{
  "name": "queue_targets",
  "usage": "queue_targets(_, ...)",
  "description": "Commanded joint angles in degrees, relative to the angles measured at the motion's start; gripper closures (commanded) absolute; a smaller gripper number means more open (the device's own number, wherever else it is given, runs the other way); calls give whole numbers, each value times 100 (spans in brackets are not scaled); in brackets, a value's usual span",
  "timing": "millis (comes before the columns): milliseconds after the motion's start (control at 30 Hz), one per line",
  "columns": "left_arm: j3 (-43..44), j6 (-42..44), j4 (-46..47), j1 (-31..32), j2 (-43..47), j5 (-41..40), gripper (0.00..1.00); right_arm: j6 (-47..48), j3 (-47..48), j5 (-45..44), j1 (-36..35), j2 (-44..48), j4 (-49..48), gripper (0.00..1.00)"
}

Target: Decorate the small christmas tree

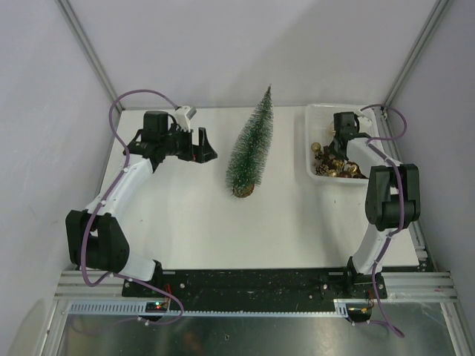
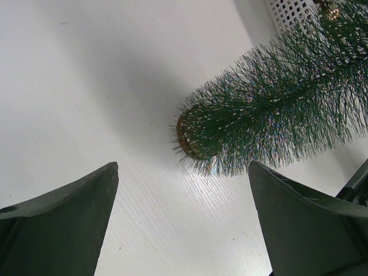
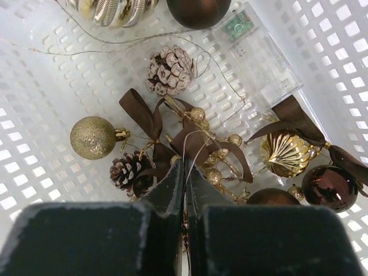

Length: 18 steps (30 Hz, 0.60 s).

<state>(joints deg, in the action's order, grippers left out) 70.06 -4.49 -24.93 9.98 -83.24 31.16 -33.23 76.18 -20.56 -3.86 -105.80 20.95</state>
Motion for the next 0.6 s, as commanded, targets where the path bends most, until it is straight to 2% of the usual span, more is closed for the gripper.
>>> queue_targets(0,43,50,122,-40,128,-37,0,-42,55,6,16,492,-185,100)
queue_targets(167,43,16,125,-39,166,-12,0,-22,66,416,9,1554,-294,100)
queue_targets(333,40,17,121,-40,258,-17,0,40,211,1208,6,2582,-604,100)
queue_targets(567,50,11,120,-40,388,-39,0,324,963,2308,-344,3131,-699,100)
